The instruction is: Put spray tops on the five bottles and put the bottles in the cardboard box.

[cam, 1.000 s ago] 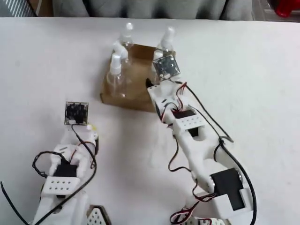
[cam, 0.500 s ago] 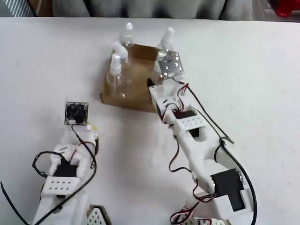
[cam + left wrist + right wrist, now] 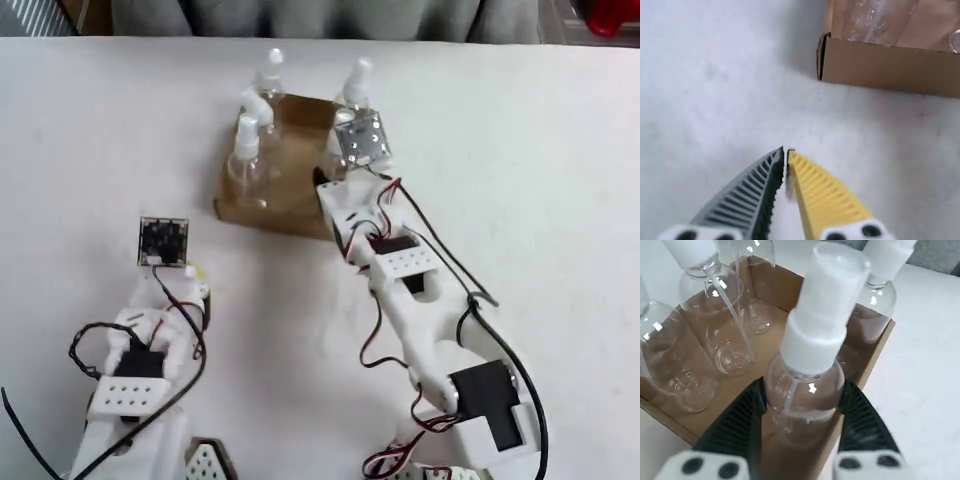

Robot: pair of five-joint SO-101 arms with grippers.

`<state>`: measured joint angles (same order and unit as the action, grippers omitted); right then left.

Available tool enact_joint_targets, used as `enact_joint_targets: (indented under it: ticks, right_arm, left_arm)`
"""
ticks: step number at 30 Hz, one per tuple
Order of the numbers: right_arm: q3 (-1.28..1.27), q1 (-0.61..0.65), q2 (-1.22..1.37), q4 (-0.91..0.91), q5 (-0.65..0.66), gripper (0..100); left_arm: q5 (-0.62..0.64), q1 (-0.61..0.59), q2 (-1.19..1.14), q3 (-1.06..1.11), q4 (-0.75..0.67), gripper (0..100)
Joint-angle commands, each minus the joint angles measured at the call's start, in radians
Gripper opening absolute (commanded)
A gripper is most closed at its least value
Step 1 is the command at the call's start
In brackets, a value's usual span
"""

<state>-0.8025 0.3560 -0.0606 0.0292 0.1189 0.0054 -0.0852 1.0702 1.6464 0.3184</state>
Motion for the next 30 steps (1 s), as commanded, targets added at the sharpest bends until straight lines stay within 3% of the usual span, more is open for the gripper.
enact_joint_targets:
  ticks: [1, 4, 11, 30]
  right_arm:
    - [-0.009, 0.024, -0.002, -0.013, 0.006, 2.2]
    - [-0.009, 0.024, -0.002, -0.013, 0.006, 3.9]
    - [-0.038, 0.061, -0.001, -0.015, 0.015, 20.4]
    - [-0.043, 0.087, -0.002, -0.015, 0.015, 20.7]
  left_arm:
    - [-0.009, -0.007, 0.008, -0.003, -0.031, 2]
    - [-0.009, -0.007, 0.008, -0.003, -0.031, 2]
    - [-0.009, -0.007, 0.008, -0.003, -0.031, 2]
    - [-0.009, -0.007, 0.008, -0.003, -0.031, 2]
